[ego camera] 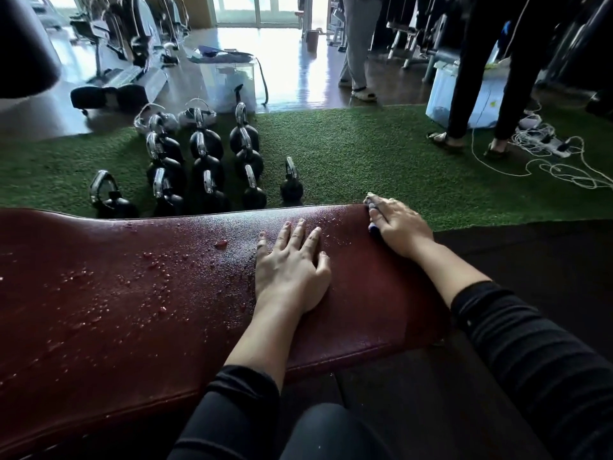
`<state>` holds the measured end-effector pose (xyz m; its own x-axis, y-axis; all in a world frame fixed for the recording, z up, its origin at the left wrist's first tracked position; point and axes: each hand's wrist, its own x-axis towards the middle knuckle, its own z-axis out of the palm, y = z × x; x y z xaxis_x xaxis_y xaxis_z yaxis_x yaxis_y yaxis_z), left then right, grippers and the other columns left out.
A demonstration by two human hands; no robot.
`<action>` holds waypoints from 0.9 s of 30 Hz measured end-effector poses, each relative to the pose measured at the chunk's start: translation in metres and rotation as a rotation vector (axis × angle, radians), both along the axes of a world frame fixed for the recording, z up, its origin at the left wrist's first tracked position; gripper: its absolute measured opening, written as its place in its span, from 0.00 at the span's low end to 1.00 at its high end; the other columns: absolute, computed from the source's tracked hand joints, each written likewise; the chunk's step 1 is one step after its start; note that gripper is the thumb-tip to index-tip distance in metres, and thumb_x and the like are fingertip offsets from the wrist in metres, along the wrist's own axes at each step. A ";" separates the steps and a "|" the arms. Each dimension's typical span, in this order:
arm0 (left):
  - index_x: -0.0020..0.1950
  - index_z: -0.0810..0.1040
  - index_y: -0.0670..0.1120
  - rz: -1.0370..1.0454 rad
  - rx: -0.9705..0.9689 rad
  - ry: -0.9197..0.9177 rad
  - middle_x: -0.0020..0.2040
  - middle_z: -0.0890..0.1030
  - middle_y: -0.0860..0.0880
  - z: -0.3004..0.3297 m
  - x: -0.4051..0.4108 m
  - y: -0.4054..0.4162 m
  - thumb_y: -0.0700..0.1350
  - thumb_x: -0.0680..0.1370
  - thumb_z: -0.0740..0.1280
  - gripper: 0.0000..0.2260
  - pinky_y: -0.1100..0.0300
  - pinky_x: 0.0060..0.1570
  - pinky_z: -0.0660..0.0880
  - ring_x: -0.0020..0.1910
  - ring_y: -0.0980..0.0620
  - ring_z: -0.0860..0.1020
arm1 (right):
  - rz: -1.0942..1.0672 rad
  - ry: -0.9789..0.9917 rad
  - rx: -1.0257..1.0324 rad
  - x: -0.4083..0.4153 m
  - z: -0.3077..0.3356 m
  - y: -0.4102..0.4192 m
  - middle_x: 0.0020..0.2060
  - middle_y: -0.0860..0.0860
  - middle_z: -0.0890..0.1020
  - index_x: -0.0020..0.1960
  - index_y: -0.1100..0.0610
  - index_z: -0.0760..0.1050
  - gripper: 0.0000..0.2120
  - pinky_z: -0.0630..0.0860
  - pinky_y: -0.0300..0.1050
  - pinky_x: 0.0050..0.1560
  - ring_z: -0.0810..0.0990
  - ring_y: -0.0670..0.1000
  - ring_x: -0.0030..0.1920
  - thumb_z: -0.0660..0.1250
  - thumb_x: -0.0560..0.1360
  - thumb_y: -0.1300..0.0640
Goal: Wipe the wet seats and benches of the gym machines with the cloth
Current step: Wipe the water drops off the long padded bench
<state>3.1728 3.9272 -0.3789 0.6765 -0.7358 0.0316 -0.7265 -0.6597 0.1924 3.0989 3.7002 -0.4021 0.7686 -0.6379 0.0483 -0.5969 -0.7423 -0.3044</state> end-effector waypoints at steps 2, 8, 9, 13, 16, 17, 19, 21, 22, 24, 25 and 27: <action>0.78 0.49 0.60 -0.002 0.001 -0.002 0.79 0.46 0.56 0.000 0.000 0.000 0.59 0.81 0.48 0.25 0.48 0.74 0.38 0.78 0.56 0.43 | -0.048 -0.034 0.090 -0.014 -0.001 -0.008 0.76 0.47 0.59 0.76 0.45 0.54 0.24 0.51 0.45 0.73 0.56 0.48 0.75 0.49 0.81 0.44; 0.78 0.49 0.60 0.002 -0.005 -0.013 0.79 0.46 0.56 -0.001 -0.001 -0.001 0.58 0.81 0.47 0.25 0.47 0.74 0.39 0.78 0.55 0.44 | 0.000 0.078 0.007 -0.048 -0.007 0.021 0.77 0.46 0.52 0.77 0.46 0.49 0.25 0.45 0.45 0.75 0.49 0.49 0.77 0.49 0.82 0.46; 0.78 0.49 0.60 0.003 -0.007 -0.016 0.79 0.47 0.56 -0.001 -0.001 -0.002 0.58 0.81 0.47 0.25 0.47 0.74 0.39 0.78 0.55 0.44 | 0.022 0.084 -0.019 -0.044 -0.007 0.031 0.77 0.45 0.51 0.77 0.45 0.48 0.25 0.44 0.46 0.75 0.48 0.49 0.77 0.49 0.82 0.46; 0.78 0.49 0.59 0.007 0.000 -0.025 0.79 0.47 0.56 -0.002 -0.001 -0.002 0.58 0.81 0.47 0.25 0.47 0.74 0.39 0.78 0.55 0.44 | 0.110 0.010 -0.057 0.003 -0.001 0.054 0.77 0.44 0.53 0.76 0.43 0.50 0.24 0.42 0.47 0.75 0.47 0.48 0.77 0.49 0.81 0.45; 0.78 0.50 0.60 0.004 -0.005 -0.030 0.79 0.48 0.56 -0.003 0.000 -0.003 0.58 0.81 0.48 0.25 0.46 0.74 0.39 0.78 0.55 0.45 | 0.129 -0.005 -0.085 0.035 0.003 0.036 0.75 0.45 0.59 0.75 0.43 0.55 0.23 0.46 0.46 0.74 0.53 0.49 0.76 0.49 0.81 0.44; 0.78 0.50 0.60 0.005 -0.009 -0.031 0.79 0.48 0.56 -0.003 0.001 -0.003 0.58 0.81 0.48 0.25 0.46 0.74 0.39 0.78 0.55 0.45 | 0.121 -0.018 -0.084 0.038 0.003 0.023 0.74 0.45 0.62 0.75 0.43 0.58 0.22 0.48 0.46 0.74 0.56 0.49 0.75 0.49 0.81 0.44; 0.78 0.50 0.60 0.004 -0.012 -0.031 0.79 0.48 0.56 -0.003 0.001 -0.002 0.58 0.81 0.48 0.25 0.46 0.74 0.39 0.78 0.55 0.45 | 0.074 -0.051 -0.038 0.030 0.001 -0.004 0.73 0.45 0.65 0.73 0.43 0.62 0.21 0.54 0.47 0.73 0.60 0.50 0.74 0.50 0.81 0.44; 0.78 0.50 0.60 0.000 -0.010 -0.032 0.79 0.48 0.56 -0.003 0.000 -0.002 0.58 0.81 0.48 0.25 0.46 0.74 0.39 0.78 0.55 0.45 | 0.000 -0.093 0.076 0.007 -0.002 -0.021 0.72 0.46 0.66 0.73 0.44 0.63 0.21 0.57 0.47 0.73 0.63 0.50 0.73 0.51 0.81 0.45; 0.78 0.50 0.60 0.001 -0.010 -0.031 0.79 0.48 0.56 -0.003 0.000 -0.002 0.58 0.81 0.48 0.25 0.46 0.74 0.39 0.78 0.55 0.45 | -0.026 -0.104 0.122 -0.006 -0.004 -0.023 0.73 0.47 0.65 0.73 0.45 0.61 0.21 0.56 0.47 0.73 0.62 0.50 0.73 0.51 0.81 0.45; 0.78 0.50 0.60 0.006 -0.014 -0.031 0.79 0.48 0.55 -0.004 0.000 -0.003 0.58 0.81 0.48 0.25 0.46 0.74 0.39 0.78 0.55 0.45 | -0.029 -0.076 0.130 -0.028 -0.007 -0.017 0.75 0.48 0.61 0.75 0.46 0.56 0.22 0.52 0.47 0.74 0.58 0.50 0.75 0.51 0.82 0.47; 0.78 0.50 0.60 0.006 -0.013 -0.031 0.79 0.48 0.55 -0.004 0.001 -0.003 0.58 0.81 0.47 0.25 0.46 0.74 0.39 0.78 0.55 0.45 | -0.010 -0.034 0.092 -0.035 -0.008 -0.009 0.76 0.48 0.58 0.76 0.47 0.53 0.23 0.49 0.47 0.75 0.54 0.50 0.76 0.51 0.82 0.48; 0.78 0.50 0.60 0.005 -0.011 -0.035 0.79 0.47 0.55 -0.004 0.001 -0.004 0.58 0.81 0.47 0.25 0.46 0.74 0.40 0.78 0.55 0.45 | 0.039 0.053 -0.012 -0.037 -0.007 0.015 0.77 0.47 0.52 0.77 0.47 0.49 0.25 0.44 0.47 0.75 0.48 0.50 0.77 0.50 0.82 0.48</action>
<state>3.1735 3.9230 -0.3828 0.6786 -0.7317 0.0635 -0.7294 -0.6614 0.1746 3.0619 3.7150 -0.4095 0.7944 -0.6072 0.0146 -0.5827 -0.7687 -0.2638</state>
